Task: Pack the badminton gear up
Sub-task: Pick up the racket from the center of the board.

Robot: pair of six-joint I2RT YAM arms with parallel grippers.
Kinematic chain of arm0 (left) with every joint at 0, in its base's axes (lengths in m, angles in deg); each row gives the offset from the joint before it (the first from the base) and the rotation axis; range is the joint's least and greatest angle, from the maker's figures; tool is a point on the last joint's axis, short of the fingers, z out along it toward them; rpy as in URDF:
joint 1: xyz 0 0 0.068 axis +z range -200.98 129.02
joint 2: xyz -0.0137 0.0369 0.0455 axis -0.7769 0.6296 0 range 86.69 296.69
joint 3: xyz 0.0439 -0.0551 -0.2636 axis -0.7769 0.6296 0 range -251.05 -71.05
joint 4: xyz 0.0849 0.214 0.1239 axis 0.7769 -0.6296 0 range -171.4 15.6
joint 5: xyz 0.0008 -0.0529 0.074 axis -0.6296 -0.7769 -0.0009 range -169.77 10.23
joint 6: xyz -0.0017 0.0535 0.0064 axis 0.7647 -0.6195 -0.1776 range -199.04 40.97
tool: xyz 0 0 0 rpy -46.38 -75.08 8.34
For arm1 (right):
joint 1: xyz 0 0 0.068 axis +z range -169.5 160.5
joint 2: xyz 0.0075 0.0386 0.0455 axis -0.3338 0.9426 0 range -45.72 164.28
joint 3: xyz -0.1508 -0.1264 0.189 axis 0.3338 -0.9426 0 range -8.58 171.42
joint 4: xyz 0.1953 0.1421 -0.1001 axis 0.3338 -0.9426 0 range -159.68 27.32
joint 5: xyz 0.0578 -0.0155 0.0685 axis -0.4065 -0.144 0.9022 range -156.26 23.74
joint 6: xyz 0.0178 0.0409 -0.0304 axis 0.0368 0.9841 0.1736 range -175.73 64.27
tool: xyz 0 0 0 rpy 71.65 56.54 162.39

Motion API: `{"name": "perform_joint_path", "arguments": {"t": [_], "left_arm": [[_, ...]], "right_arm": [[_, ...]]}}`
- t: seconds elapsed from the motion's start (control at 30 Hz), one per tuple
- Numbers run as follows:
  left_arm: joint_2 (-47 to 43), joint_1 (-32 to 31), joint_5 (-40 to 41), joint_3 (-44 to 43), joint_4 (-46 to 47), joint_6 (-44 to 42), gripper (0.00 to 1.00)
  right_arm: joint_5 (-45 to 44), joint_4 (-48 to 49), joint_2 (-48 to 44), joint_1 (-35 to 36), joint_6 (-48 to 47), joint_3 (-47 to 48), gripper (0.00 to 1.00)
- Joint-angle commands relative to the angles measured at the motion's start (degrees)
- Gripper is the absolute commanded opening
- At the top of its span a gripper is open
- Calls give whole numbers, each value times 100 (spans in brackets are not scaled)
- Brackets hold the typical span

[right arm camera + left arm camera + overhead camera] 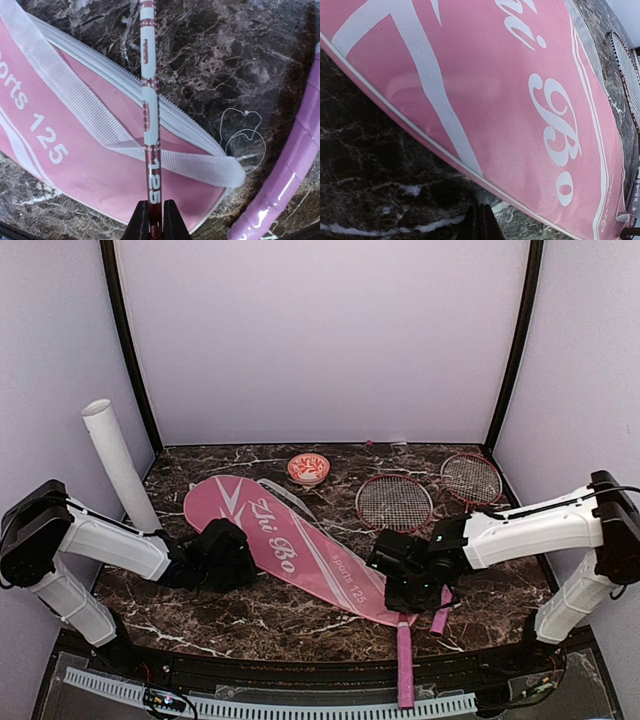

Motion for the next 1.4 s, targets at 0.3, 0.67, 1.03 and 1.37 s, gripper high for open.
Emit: {"name": "perform_joint_path", "arguments": {"t": [0.3,0.67,1.03,1.37], "left_arm": [[-546,-143,17,-1029,-1120,-2232,33],[1016,-506,-14,-3008,-1610,-1273,53],[2305,-517,174,-4228,-1921,-495,67],[3310,-517,161,-5212,-2565,-461,67]], "right_arm": [[-310,-230,-1622,-1028,-1017,-438,0],[-369,298,-1343,-1518,-2074,-403,0],[-262,765,-1371,-1535,-2475,-437,0],[-94,1105,-1519,-1542,-2625,-751,0]]}}
